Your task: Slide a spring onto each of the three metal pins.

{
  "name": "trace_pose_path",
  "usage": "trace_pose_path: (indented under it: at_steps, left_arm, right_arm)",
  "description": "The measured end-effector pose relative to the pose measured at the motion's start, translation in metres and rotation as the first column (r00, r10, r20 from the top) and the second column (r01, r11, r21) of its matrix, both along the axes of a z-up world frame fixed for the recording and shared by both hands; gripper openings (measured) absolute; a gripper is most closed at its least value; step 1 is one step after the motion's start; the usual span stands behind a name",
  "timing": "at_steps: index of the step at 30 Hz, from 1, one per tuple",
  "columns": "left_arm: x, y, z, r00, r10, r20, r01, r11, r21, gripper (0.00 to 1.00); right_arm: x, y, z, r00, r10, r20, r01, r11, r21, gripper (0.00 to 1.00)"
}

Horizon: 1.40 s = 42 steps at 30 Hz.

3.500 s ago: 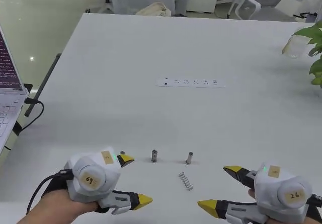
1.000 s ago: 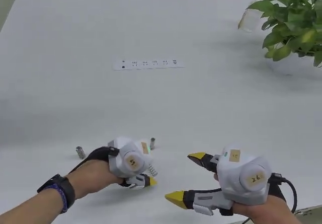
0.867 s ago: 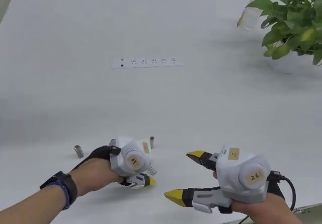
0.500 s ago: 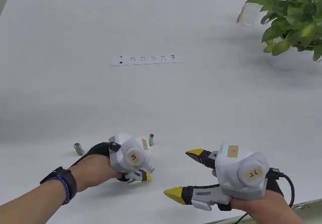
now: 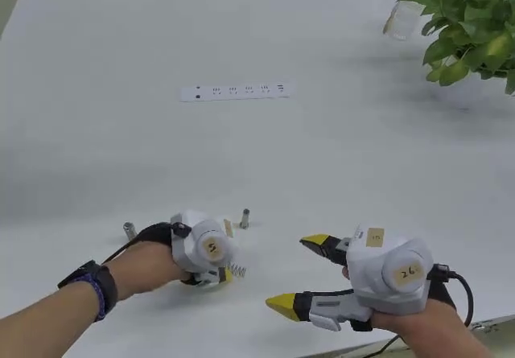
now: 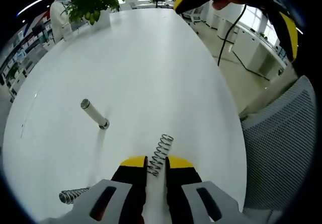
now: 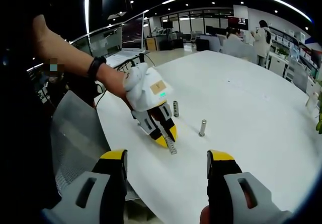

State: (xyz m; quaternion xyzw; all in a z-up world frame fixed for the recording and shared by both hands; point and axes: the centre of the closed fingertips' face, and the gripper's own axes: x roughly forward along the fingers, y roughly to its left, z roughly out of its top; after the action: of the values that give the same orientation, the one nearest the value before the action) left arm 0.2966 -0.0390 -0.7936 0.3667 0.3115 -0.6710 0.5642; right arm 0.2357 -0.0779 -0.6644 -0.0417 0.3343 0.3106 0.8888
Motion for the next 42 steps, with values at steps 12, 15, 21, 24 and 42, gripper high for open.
trace_pose_path:
  at_steps: [12,15,21,24,42]
  left_arm:
    - [-0.003,0.013,-0.001,0.998,0.049,-0.031,-0.048,0.998,0.032,0.03]
    - [-0.003,0.015,-0.001,0.997,0.066,-0.043,-0.064,0.997,0.041,0.02]
    - [-0.005,0.028,0.002,0.992,0.110,-0.057,-0.108,0.994,0.028,0.02]
    - [-0.003,0.032,0.008,0.988,0.143,-0.067,-0.143,0.990,0.001,0.02]
    - [-0.001,0.059,0.040,0.975,0.217,-0.036,-0.220,0.973,-0.075,0.02]
  right_arm:
    - [0.001,0.004,0.001,1.000,0.013,0.005,-0.013,1.000,-0.006,0.63]
    - [0.001,0.005,0.001,1.000,0.018,0.007,-0.018,1.000,-0.010,0.63]
    - [-0.001,0.009,0.000,1.000,0.028,0.004,-0.028,1.000,-0.008,0.63]
    - [-0.001,0.010,-0.001,1.000,0.028,0.001,-0.028,1.000,-0.001,0.63]
    - [-0.001,0.028,0.000,0.998,0.067,0.003,-0.067,0.998,0.006,0.61]
